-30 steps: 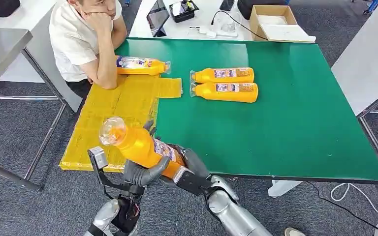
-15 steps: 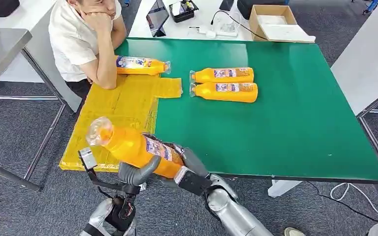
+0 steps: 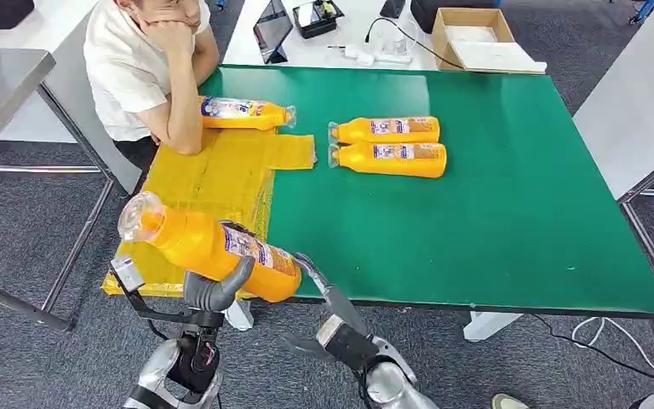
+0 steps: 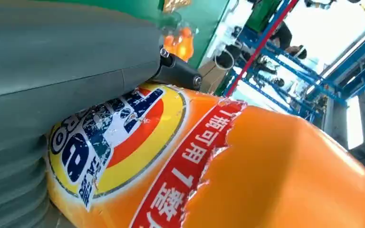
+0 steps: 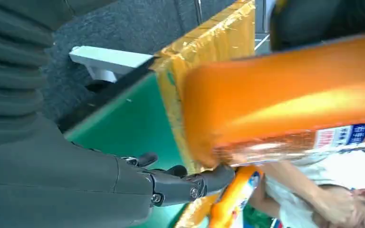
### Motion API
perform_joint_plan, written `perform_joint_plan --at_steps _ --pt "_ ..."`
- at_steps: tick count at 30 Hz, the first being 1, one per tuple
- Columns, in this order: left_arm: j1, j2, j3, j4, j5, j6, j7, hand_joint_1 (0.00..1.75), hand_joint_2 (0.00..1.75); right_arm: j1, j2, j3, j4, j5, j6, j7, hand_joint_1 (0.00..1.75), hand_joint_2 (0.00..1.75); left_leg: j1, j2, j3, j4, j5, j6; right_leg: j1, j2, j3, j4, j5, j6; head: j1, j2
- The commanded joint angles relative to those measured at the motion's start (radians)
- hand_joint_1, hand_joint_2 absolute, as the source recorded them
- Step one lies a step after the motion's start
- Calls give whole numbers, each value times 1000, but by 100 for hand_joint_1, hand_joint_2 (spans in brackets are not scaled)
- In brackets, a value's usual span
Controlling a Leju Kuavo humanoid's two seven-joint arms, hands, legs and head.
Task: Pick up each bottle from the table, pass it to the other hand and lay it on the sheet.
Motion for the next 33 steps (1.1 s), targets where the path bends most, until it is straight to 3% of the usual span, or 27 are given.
perform_joint_plan --at_steps 1,8,10,11,12,15,16,18,19,21,28,33 --pt "-55 11 42 8 -317 330 -90 175 175 65 -53 -44 -112 41 -66 23 0 0 1 -2 3 0 -1 -1 1 -2 4 0 -1 -2 0 0" --pt "-89 44 63 23 -715 612 -81 175 175 121 -67 -68 -237 155 -221 21 0 0 1 0 2 -1 -1 -1 1 -1 3 0 -1 -2 0 0" --pt "-126 49 81 78 -902 760 -49 175 175 120 -59 -71 -251 171 -259 16 0 0 2 -1 6 0 -3 -2 2 -1 7 0 -3 -4 0 0" --pt "-153 41 115 114 -971 828 -44 175 175 110 -54 -64 -250 175 -260 21 0 0 1 -2 2 0 0 -1 1 -2 3 0 -1 -2 0 0" --pt "-166 -13 235 133 -1075 843 -65 175 175 104 -45 -59 -243 164 -246 30 0 0 1 -1 4 0 -1 -2 2 -2 5 0 -1 -3 0 0" --pt "-211 -71 400 188 -1457 843 -53 175 175 103 -28 -37 -223 138 -212 18 0 0 3 1 6 0 -2 -3 3 1 6 0 -1 -4 -1 0" --pt "-244 -53 398 258 -1584 843 10 175 175 107 -27 -28 -219 127 -198 11 0 0 1 1 2 0 0 -1 1 1 2 0 0 -2 0 0" --pt "-303 -30 368 378 -1573 843 41 175 175 107 -27 -15 -214 117 -183 0 0 0 1 -1 4 -1 1 -2 1 -2 4 -1 0 -2 0 0" --pt "-363 25 300 512 -1610 798 131 175 175 103 -27 -5 -211 105 -168 -7 0 0 1 -2 4 -1 1 -1 1 -3 4 -1 0 -2 0 0" --pt "-435 65 237 653 -1677 796 227 175 175 91 -23 5 -206 102 -156 -9 0 0 1 -3 5 -2 1 -2 1 -4 6 -1 0 -3 0 0" --pt "-445 67 232 675 -1672 809 226 175 175 89 -23 6 -204 102 -155 -9 0 0 1 1 5 -1 1 -2 1 -1 5 0 0 -2 0 0" --pt "-563 67 202 882 -1702 648 334 175 175 58 -5 30 -182 92 -97 -9 0 0 2 -1 5 0 0 -3 2 -2 6 0 -1 -3 0 0"
